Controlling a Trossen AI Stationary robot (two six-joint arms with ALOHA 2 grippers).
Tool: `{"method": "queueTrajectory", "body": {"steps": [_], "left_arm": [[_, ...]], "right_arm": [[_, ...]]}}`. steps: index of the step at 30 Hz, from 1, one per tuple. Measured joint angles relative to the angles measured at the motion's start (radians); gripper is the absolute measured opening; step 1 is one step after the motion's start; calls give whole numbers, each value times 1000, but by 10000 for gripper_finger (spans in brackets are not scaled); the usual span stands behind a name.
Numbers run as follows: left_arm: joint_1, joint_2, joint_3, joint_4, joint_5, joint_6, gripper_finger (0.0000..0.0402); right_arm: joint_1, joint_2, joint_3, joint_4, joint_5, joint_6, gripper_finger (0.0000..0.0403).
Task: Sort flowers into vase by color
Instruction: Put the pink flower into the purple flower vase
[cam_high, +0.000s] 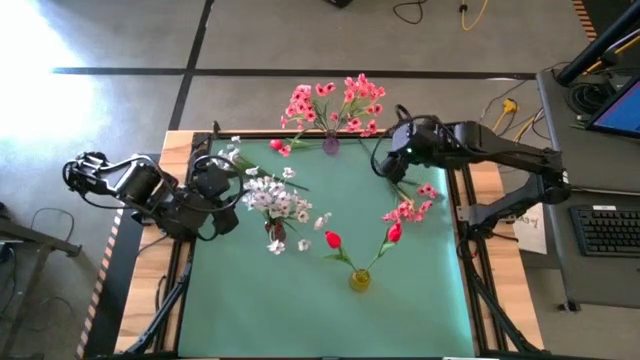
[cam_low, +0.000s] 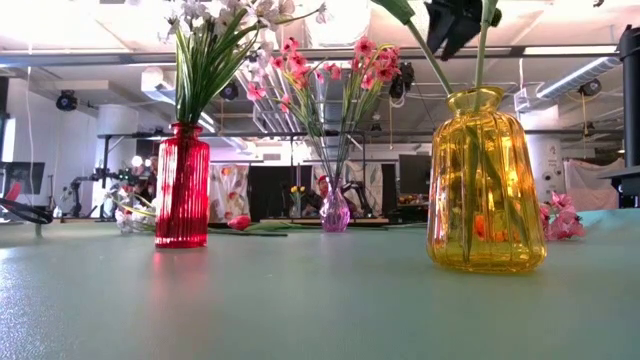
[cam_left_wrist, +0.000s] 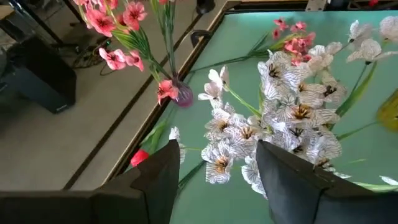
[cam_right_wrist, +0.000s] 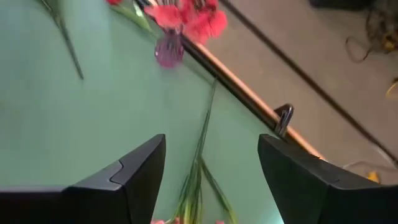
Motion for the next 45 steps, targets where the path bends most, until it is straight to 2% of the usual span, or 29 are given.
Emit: {"method": "queueTrajectory", "body": {"steps": [4, 10, 16, 23, 28, 34, 39, 45], "left_arm": [[0, -6, -2, 1, -44, 16, 197], [0, -12, -10, -1, -58, 42, 197], [0, -17, -28, -31, -124, 42, 197], [0, -49, -70, -33, -186, 39, 197], [0, -76, -77, -32, -219, 21, 197], [0, -99, -77, -29, -278, 16, 197], [0, -110, -77, -28, -313, 15, 197], [0, -114, -77, -27, -313, 4, 197]], "right_arm": [[-47, -1, -42, 10, -67, 0, 251], [-92, -3, -190, 89, -124, 2, 250], [-152, -7, -407, 263, -194, 0, 249], [-261, 22, -662, 572, -333, 10, 240], [-302, 104, -735, 651, -332, 44, 232], [-329, 220, -742, 730, -324, 11, 218], [-355, 298, -732, 770, -328, -39, 183], [-357, 308, -727, 756, -330, -66, 86]]}}
